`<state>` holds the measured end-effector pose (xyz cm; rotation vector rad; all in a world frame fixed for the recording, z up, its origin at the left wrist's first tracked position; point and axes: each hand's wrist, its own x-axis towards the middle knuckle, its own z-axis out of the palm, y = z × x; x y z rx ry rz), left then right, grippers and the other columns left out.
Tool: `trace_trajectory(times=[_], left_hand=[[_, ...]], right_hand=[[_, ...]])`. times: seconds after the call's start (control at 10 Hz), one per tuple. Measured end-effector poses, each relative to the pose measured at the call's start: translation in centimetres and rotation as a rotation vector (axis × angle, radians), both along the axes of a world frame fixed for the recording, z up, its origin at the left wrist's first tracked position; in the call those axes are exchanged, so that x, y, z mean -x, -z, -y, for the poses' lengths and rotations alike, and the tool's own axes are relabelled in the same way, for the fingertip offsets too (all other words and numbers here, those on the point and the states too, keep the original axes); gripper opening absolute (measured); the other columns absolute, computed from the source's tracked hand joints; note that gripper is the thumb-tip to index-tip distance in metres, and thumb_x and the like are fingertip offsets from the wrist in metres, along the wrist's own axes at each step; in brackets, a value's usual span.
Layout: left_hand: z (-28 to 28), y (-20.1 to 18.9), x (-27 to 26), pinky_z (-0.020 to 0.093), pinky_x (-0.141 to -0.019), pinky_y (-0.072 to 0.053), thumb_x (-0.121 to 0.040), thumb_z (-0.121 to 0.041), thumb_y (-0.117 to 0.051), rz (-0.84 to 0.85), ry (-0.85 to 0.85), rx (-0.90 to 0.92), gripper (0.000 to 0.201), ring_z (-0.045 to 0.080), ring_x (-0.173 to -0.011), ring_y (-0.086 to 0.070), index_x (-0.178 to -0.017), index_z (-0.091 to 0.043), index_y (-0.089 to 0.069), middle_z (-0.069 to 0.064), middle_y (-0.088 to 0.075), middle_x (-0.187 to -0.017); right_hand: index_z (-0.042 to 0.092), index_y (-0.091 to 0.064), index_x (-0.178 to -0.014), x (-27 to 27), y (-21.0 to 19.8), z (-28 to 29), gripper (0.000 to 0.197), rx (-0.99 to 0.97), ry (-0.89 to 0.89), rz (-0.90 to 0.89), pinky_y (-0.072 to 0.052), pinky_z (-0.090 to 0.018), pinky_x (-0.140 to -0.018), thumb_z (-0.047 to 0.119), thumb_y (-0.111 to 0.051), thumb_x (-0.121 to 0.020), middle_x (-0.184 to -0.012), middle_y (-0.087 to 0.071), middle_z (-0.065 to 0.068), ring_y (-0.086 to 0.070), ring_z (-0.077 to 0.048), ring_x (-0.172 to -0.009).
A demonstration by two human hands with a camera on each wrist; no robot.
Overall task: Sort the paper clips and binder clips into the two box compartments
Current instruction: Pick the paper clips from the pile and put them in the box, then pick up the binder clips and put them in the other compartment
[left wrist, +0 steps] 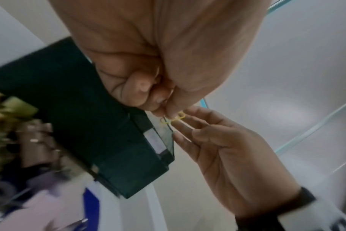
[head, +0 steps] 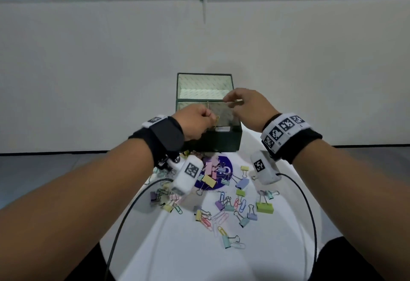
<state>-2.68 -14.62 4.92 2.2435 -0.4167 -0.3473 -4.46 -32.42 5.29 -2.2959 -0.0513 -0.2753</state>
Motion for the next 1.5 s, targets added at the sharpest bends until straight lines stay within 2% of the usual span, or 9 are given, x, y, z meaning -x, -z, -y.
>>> trace_trajectory(times=[0.2,0.4,0.5,0.6,0.7,0.9,1.0,1.3,1.5], left_hand=[[3.2,-1.6,-1.3,0.025,-0.059,-0.043,-0.096,-0.024,-0.054,0.178,-0.039,-0.139,0.024,0.020,-0.069,-0.054,-0.081,-0.009,-0.066,0.006,-0.060,-0.076],[4.2,-1.3,-1.3,0.018,-0.052,-0.034,-0.097,-0.026,-0.050,0.144,-0.057,-0.415,0.032,0.018,-0.068,-0.050,-0.066,-0.020,-0.045,-0.003,-0.045,-0.070],[3.2,-1.8,-0.3,0.022,-0.051,-0.041,-0.095,-0.019,-0.055,0.047,0.001,-0.475,0.024,0.023,-0.072,-0.058,-0.071,-0.016,-0.052,0.001,-0.053,-0.070],[0.2,-1.4,-0.4,0.027,-0.073,-0.047,-0.095,-0.006,-0.055,0.031,0.106,-0.580,0.026,0.028,-0.096,-0.064,-0.120,-0.007,-0.059,0.011,-0.066,-0.106],[-2.7,-1.2,-1.5,0.026,-0.067,-0.052,-0.096,-0.020,-0.056,-0.027,-0.025,-0.511,0.024,0.017,-0.077,-0.063,-0.116,-0.012,-0.065,0.002,-0.065,-0.090],[-5.5,-2.8,-3.5,0.028,-0.050,-0.028,-0.085,-0.018,-0.056,-0.074,-0.149,-0.172,0.018,0.021,-0.051,-0.033,-0.069,-0.014,-0.049,0.005,-0.042,-0.062],[-5.6,-3.5,-3.5,0.026,-0.050,-0.038,-0.090,-0.020,-0.054,-0.017,-0.162,-0.166,0.022,0.017,-0.050,-0.044,-0.069,-0.015,-0.054,0.001,-0.049,-0.062],[-5.6,-4.6,-2.7,0.037,-0.065,-0.032,-0.074,-0.032,-0.052,0.084,-0.115,-0.112,0.024,0.024,-0.065,-0.038,-0.074,-0.009,-0.053,0.015,-0.045,-0.071],[-4.6,-4.3,-4.0,0.035,-0.062,-0.035,-0.091,-0.022,-0.053,0.166,-0.110,-0.072,0.015,0.023,-0.066,-0.039,-0.080,-0.012,-0.057,0.014,-0.046,-0.074]], right_hand=[[0.020,-0.067,-0.086,4.2,3.0,2.9,0.018,0.096,-0.001,-0.052,-0.049,-0.023,-0.070,0.003,-0.059,-0.088,-0.084,-0.064,0.008,-0.061,-0.015,-0.078],[0.025,-0.043,-0.142,3.8,4.2,2.7,0.062,0.367,0.035,0.015,-0.033,-0.041,-0.117,0.023,-0.068,-0.086,-0.149,-0.034,-0.005,-0.031,-0.024,-0.140],[0.028,-0.032,-0.151,-4.3,0.6,0.3,0.075,0.457,0.037,-0.126,-0.032,-0.048,-0.117,0.032,-0.069,-0.087,-0.162,-0.025,-0.006,-0.026,-0.032,-0.147],[0.022,-0.056,-0.108,-6.8,-0.7,-1.6,0.022,0.634,-0.087,-0.102,-0.051,-0.037,-0.086,0.013,-0.061,-0.088,-0.121,-0.060,-0.006,-0.061,-0.031,-0.103],[0.019,-0.057,-0.099,-7.6,-0.2,-1.6,0.017,0.683,-0.060,-0.054,-0.049,-0.035,-0.076,0.007,-0.059,-0.087,-0.105,-0.060,-0.005,-0.061,-0.031,-0.090],[0.024,-0.054,-0.082,-7.1,1.6,-1.2,0.015,0.573,-0.093,0.020,-0.052,-0.039,-0.085,0.018,-0.063,-0.092,-0.158,-0.030,0.003,-0.060,-0.030,-0.107],[0.025,-0.046,-0.075,-6.7,1.6,-1.9,0.027,0.540,-0.080,-0.078,-0.043,-0.046,-0.103,0.033,-0.060,-0.097,-0.165,-0.020,0.001,-0.033,-0.029,-0.137],[0.026,-0.051,-0.063,-3.5,1.3,-3.0,0.036,0.543,-0.087,-0.065,-0.046,-0.039,-0.096,0.039,-0.082,-0.076,-0.133,-0.036,0.003,-0.035,-0.021,-0.120],[0.021,-0.042,-0.099,-1.9,1.8,-3.3,0.051,0.533,0.006,-0.031,-0.050,-0.036,-0.078,0.032,-0.086,-0.074,-0.113,-0.052,-0.005,-0.052,-0.022,-0.092]])
